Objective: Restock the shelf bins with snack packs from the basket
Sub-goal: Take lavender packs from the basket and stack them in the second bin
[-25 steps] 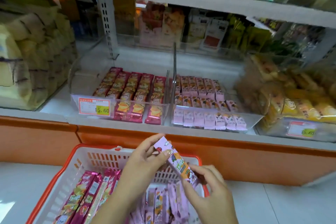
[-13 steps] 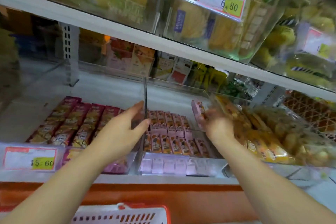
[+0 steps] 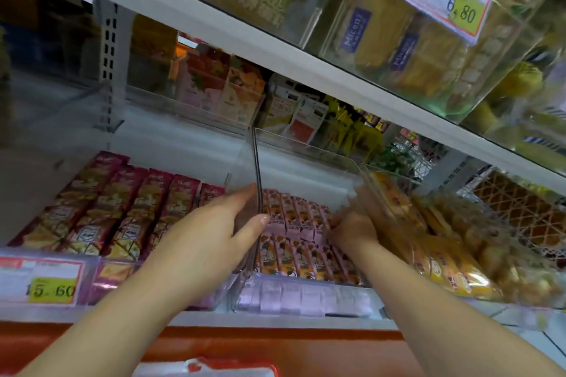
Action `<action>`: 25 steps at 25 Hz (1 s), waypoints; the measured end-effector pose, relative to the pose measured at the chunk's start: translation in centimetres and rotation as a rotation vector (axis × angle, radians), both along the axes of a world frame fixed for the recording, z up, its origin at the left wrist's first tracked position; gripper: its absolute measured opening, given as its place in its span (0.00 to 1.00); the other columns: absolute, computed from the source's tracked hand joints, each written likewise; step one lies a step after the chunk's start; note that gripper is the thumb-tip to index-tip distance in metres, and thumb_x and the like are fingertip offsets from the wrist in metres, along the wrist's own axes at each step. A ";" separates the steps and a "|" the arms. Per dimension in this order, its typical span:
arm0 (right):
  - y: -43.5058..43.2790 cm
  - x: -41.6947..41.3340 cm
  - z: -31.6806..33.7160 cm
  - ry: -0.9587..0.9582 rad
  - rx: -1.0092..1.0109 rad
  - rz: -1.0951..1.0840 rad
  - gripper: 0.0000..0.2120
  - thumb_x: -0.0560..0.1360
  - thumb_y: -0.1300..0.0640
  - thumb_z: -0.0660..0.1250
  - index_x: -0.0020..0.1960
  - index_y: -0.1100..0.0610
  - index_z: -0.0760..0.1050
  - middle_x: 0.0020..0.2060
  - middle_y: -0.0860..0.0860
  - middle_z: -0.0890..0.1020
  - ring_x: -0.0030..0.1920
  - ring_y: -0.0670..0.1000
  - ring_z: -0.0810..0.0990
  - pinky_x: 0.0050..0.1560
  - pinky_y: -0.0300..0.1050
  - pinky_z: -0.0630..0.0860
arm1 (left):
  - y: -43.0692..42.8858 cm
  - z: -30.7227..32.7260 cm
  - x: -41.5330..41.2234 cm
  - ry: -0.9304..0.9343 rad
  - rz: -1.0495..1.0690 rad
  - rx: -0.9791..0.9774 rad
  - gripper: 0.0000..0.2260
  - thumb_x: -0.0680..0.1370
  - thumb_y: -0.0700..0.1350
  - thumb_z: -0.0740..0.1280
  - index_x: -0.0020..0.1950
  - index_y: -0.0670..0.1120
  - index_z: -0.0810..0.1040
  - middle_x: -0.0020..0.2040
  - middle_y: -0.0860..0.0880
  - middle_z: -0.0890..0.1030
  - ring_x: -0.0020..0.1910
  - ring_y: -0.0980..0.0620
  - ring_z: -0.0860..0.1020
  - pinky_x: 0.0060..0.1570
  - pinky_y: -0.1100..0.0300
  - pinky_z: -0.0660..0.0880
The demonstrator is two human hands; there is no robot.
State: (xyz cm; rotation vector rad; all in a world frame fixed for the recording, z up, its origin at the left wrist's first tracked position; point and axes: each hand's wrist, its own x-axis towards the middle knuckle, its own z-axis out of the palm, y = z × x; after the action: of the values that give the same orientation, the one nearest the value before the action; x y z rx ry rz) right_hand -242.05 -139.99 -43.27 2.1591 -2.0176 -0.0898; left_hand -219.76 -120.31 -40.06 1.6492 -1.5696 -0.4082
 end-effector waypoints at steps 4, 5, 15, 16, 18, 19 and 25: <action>0.4 0.2 0.0 0.100 0.123 0.004 0.14 0.80 0.60 0.57 0.62 0.58 0.76 0.60 0.56 0.78 0.59 0.55 0.78 0.57 0.45 0.76 | 0.0 0.0 0.0 0.004 -0.011 -0.012 0.25 0.79 0.61 0.56 0.75 0.61 0.57 0.72 0.59 0.68 0.69 0.57 0.68 0.64 0.60 0.68; 0.6 0.4 -0.1 0.107 0.136 0.005 0.14 0.81 0.61 0.55 0.62 0.60 0.75 0.61 0.57 0.78 0.60 0.56 0.78 0.57 0.45 0.76 | 0.0 0.0 0.0 0.005 -0.009 -0.015 0.25 0.78 0.61 0.57 0.75 0.61 0.58 0.72 0.58 0.68 0.69 0.56 0.69 0.63 0.60 0.69; 19.2 0.3 3.7 -1.296 -0.374 0.336 0.15 0.79 0.62 0.60 0.58 0.45 0.76 0.49 0.45 0.80 0.50 0.44 0.78 0.51 0.39 0.74 | 8.6 -2.3 -1.8 0.351 0.218 -0.410 0.12 0.78 0.45 0.65 0.60 0.54 0.78 0.56 0.61 0.79 0.54 0.65 0.77 0.52 0.75 0.71; 21.9 0.6 1.4 -1.395 -0.329 0.379 0.15 0.78 0.62 0.60 0.55 0.44 0.76 0.46 0.44 0.80 0.48 0.44 0.78 0.49 0.36 0.74 | 10.4 -4.3 -2.5 0.399 0.253 -0.367 0.12 0.76 0.45 0.65 0.58 0.53 0.80 0.54 0.60 0.81 0.52 0.64 0.78 0.50 0.74 0.72; 25.7 1.3 -5.4 -1.355 -0.052 0.342 0.15 0.77 0.61 0.60 0.51 0.42 0.77 0.47 0.44 0.80 0.50 0.44 0.79 0.52 0.37 0.75 | 13.3 -10.3 -3.5 0.435 0.296 -0.113 0.10 0.77 0.44 0.66 0.55 0.54 0.80 0.52 0.59 0.82 0.51 0.62 0.79 0.51 0.69 0.74; 27.1 1.7 -9.8 -1.245 0.187 0.259 0.16 0.78 0.62 0.59 0.50 0.41 0.76 0.52 0.44 0.80 0.54 0.47 0.78 0.54 0.41 0.75 | 14.8 -13.9 -3.8 0.408 0.298 0.086 0.10 0.78 0.42 0.66 0.56 0.55 0.80 0.53 0.58 0.82 0.52 0.60 0.80 0.52 0.67 0.74; 33.8 0.0 -26.9 -0.597 0.831 0.101 0.17 0.76 0.64 0.60 0.61 0.50 0.74 0.55 0.54 0.75 0.61 0.57 0.75 0.57 0.44 0.72 | 23.2 -25.9 -4.7 0.408 0.233 0.859 0.17 0.81 0.42 0.58 0.70 0.50 0.70 0.57 0.45 0.81 0.32 0.57 0.75 0.33 0.65 0.74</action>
State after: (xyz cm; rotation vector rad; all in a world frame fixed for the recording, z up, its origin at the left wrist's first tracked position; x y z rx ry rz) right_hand -242.04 -106.18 -70.18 3.0808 -2.4728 -0.3654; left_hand -224.48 -97.12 -66.00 2.1512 -0.9092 -1.3283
